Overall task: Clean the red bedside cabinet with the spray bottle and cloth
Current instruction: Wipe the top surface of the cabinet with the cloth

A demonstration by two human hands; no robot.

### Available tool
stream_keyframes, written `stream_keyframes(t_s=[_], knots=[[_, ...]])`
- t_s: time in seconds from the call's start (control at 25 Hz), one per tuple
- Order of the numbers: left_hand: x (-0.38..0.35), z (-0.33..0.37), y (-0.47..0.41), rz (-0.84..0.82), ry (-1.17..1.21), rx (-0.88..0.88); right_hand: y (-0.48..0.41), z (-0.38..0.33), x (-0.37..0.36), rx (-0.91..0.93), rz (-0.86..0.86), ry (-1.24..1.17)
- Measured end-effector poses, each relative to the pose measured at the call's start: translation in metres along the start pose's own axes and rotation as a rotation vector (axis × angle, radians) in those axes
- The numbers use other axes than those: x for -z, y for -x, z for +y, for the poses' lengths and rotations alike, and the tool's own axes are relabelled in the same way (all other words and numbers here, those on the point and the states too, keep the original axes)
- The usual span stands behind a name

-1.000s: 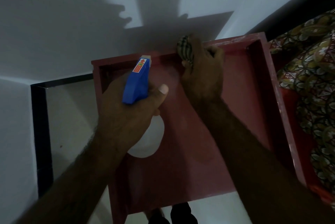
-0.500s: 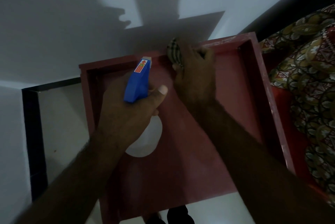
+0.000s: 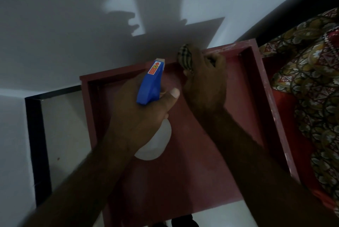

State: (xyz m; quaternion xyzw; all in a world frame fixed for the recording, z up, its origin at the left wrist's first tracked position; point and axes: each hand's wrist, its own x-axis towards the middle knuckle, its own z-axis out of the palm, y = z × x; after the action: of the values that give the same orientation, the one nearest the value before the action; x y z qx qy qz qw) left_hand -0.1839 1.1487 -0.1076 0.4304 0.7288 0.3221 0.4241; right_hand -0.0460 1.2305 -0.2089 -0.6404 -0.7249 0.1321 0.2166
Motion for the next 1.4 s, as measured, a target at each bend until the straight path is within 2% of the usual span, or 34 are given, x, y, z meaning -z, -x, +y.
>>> stream_keyframes(t_s=[0.16, 0.2, 0.32, 0.36, 0.48, 0.64, 0.8, 0.96, 1.12, 1.24, 1.28, 1.4], knots=[[-0.002, -0.002, -0.004, -0.001, -0.016, -0.015, 0.006, 0.0, 0.0, 0.124, -0.02, -0.038], [-0.003, -0.002, -0.004, 0.002, -0.007, -0.014, 0.001, 0.009, 0.003, 0.109, -0.018, -0.036], [-0.004, -0.002, -0.004, -0.009, 0.005, -0.013, -0.008, 0.024, 0.01, -0.094, 0.056, -0.034], [-0.005, -0.002, -0.004, -0.013, 0.006, -0.014, -0.006, 0.021, 0.01, -0.088, 0.06, -0.038], [-0.008, -0.001, -0.007, -0.011, 0.005, 0.0, -0.003, 0.021, 0.011, 0.065, -0.053, -0.003], [-0.014, 0.0, -0.006, 0.005, 0.025, 0.021, -0.017, 0.039, 0.019, -0.153, 0.036, 0.113], [-0.022, 0.002, -0.006, 0.008, 0.012, 0.052, -0.005, 0.029, 0.019, 0.089, -0.026, 0.058], [-0.027, 0.004, -0.003, -0.006, 0.057, 0.065, -0.016, 0.052, 0.021, -0.14, 0.025, 0.132], [-0.032, 0.009, 0.0, -0.025, -0.001, 0.071, -0.009, 0.047, 0.024, 0.115, 0.024, 0.133], [-0.034, 0.012, 0.002, -0.013, 0.057, 0.101, -0.017, 0.056, 0.025, -0.096, 0.01, 0.185], [-0.035, 0.013, 0.002, -0.011, 0.048, 0.094, -0.015, 0.051, 0.024, -0.08, 0.042, 0.156], [-0.036, 0.018, 0.004, -0.018, 0.037, 0.069, -0.007, 0.05, 0.029, 0.125, 0.137, 0.09]])
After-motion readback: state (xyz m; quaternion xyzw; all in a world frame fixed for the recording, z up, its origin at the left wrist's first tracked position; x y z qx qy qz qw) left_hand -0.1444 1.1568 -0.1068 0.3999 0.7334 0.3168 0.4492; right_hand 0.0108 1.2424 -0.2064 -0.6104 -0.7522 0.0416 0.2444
